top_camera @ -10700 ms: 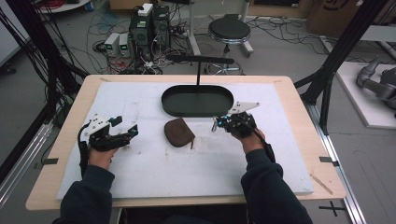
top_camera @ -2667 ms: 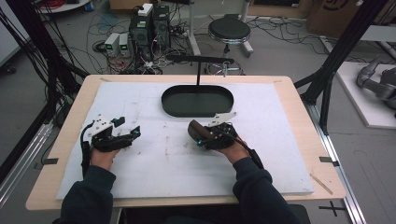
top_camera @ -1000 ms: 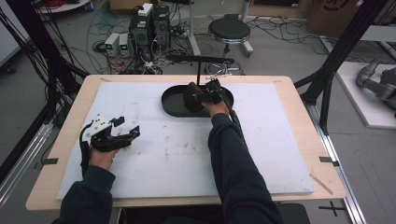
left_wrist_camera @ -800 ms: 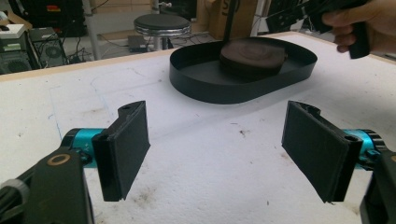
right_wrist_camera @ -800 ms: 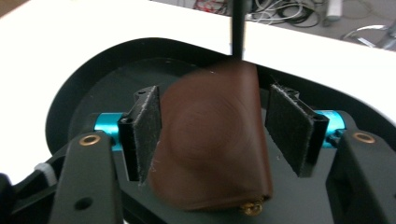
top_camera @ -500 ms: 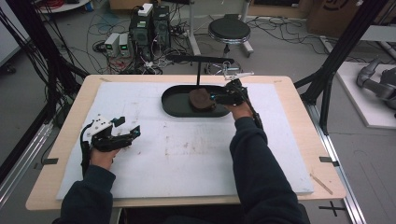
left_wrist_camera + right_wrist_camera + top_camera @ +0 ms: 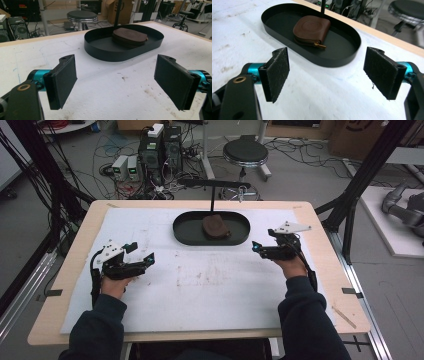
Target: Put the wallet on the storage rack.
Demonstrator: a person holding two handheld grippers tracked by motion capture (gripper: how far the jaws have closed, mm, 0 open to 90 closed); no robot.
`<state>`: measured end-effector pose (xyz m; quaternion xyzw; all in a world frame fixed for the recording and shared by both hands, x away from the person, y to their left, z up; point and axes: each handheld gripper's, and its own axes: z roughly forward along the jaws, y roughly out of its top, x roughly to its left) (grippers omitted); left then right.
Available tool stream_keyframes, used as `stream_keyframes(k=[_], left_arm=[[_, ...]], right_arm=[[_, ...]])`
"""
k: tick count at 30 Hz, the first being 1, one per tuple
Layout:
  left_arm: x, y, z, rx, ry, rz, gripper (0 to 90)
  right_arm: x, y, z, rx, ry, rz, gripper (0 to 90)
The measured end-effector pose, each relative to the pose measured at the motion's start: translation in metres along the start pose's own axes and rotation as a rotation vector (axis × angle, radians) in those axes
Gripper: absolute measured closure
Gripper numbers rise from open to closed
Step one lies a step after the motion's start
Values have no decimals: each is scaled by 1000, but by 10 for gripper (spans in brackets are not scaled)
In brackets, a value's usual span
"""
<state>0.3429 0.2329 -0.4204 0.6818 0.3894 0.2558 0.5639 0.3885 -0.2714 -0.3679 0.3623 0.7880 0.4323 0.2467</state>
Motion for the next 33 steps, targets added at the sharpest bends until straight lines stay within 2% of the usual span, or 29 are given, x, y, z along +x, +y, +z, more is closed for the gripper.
stream_keyframes(k=[4, 11, 14, 27, 33], left_arm=[[-1, 1, -3, -5, 4, 3, 180], [-2, 1, -2, -3, 3, 13, 181], [-2, 2, -3, -6, 7, 17, 181], [-4, 2, -5, -6, 8, 23, 181], [-5, 1, -7, -1, 10, 32, 181]], right_arm=[[2, -14, -16, -22, -29, -8, 211], [4, -29, -31, -36, -58, 0, 211], [4, -32, -32, -36, -67, -7, 211], [4, -51, -29, -14, -88, 29, 212], [5, -57, -27, -3, -93, 29, 212]])
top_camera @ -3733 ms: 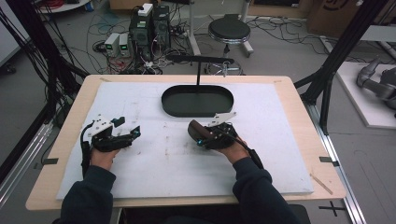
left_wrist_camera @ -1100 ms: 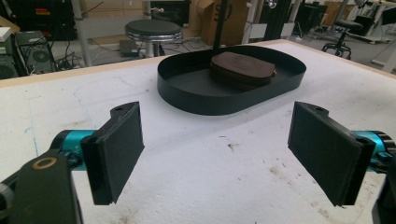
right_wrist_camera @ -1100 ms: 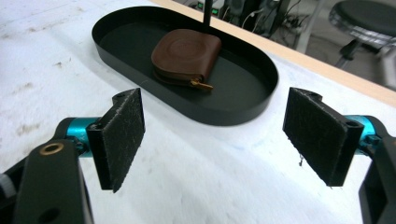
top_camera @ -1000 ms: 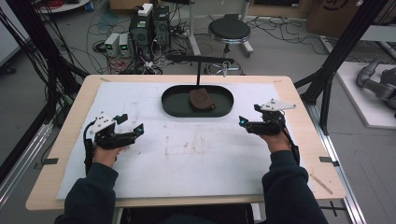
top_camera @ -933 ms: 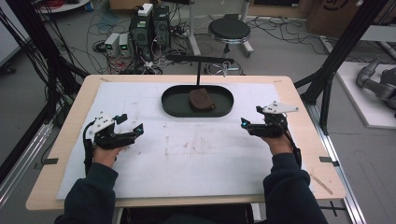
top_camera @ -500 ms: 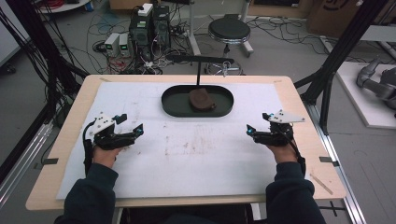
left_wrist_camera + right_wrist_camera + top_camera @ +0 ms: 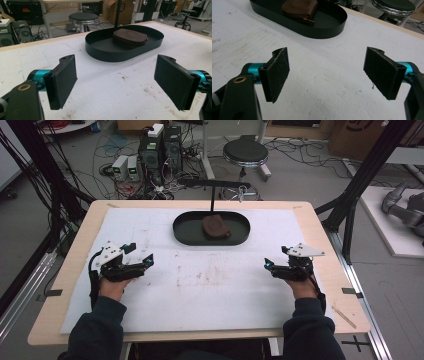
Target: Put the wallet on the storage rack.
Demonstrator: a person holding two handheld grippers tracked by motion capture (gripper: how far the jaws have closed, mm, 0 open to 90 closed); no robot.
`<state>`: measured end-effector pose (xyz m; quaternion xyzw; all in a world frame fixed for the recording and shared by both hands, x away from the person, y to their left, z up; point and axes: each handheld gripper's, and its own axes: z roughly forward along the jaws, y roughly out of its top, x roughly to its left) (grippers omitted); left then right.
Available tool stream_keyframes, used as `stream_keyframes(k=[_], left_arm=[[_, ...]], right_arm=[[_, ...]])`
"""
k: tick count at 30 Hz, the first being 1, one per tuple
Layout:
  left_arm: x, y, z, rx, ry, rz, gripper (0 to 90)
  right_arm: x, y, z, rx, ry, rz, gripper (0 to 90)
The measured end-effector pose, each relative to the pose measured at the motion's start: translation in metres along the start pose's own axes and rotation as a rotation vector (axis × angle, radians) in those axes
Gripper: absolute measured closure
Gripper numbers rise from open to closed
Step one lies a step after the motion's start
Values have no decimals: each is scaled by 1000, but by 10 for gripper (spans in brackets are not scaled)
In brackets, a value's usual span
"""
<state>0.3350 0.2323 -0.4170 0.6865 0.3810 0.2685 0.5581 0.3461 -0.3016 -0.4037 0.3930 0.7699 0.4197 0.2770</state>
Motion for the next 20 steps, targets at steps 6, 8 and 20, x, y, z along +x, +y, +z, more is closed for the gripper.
stream_keyframes(k=[6, 8, 20], left_arm=[[-1, -1, -1, -1, 4, 4, 182], [-1, -1, -1, 0, 5, 4, 182], [1, -2, -1, 13, 17, 2, 182]], right_arm=[[2, 0, 2, 6, -1, -13, 212], [2, -1, 3, 10, -1, -15, 212], [1, -2, 3, 6, -1, -19, 212]])
